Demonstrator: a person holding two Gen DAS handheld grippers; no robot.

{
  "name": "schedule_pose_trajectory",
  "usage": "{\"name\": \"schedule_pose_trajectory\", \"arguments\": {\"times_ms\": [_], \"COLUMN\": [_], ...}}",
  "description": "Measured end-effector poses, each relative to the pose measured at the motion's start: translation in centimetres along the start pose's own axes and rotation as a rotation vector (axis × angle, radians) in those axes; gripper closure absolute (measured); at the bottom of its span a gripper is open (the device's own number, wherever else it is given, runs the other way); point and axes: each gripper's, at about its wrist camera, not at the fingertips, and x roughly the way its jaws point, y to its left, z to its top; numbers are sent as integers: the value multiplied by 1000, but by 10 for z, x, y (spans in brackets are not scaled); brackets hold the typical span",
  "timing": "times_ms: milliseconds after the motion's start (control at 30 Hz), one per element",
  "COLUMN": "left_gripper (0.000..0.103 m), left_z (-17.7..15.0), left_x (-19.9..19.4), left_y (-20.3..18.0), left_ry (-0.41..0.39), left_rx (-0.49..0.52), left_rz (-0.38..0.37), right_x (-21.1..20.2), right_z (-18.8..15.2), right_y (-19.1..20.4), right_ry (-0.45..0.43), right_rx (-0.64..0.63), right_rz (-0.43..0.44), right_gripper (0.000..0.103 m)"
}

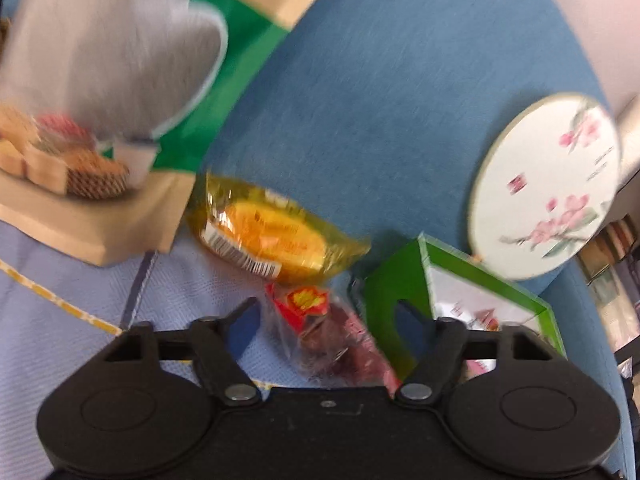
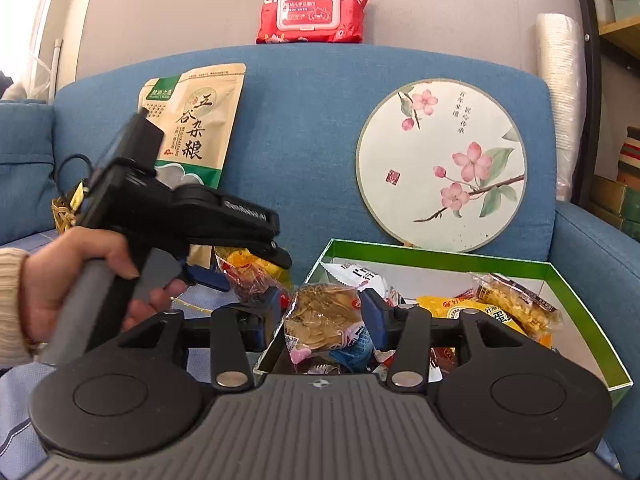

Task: Organize snacks
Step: 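Grasp the red-labelled snack packet with the left tool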

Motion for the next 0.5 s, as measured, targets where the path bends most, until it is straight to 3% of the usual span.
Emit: {"name": "schedule_pose_trajectory", "arguments": {"times_ms": [100,333,433,500], "left_gripper": [33,32,15,0], "left_z": [-6,-56,-80,-90], "left_x": [-2,-66,-98,-116], "left_y": [8,32,53,65], "left_ry": [50,170,181,134], "left_rx": [13,103,89,76], "left_rz": [-33,-121,-159,-148], "right_x": [-1,-10,-11,-11], "right_z": [0,1,0,-1], "right_y": [1,16,25,32], "right_ry": [0,7,31,54], "right_rx": [-1,9,25,41], "right_rz": [5,120,190,231], "right_gripper": [25,26,26,26]}}
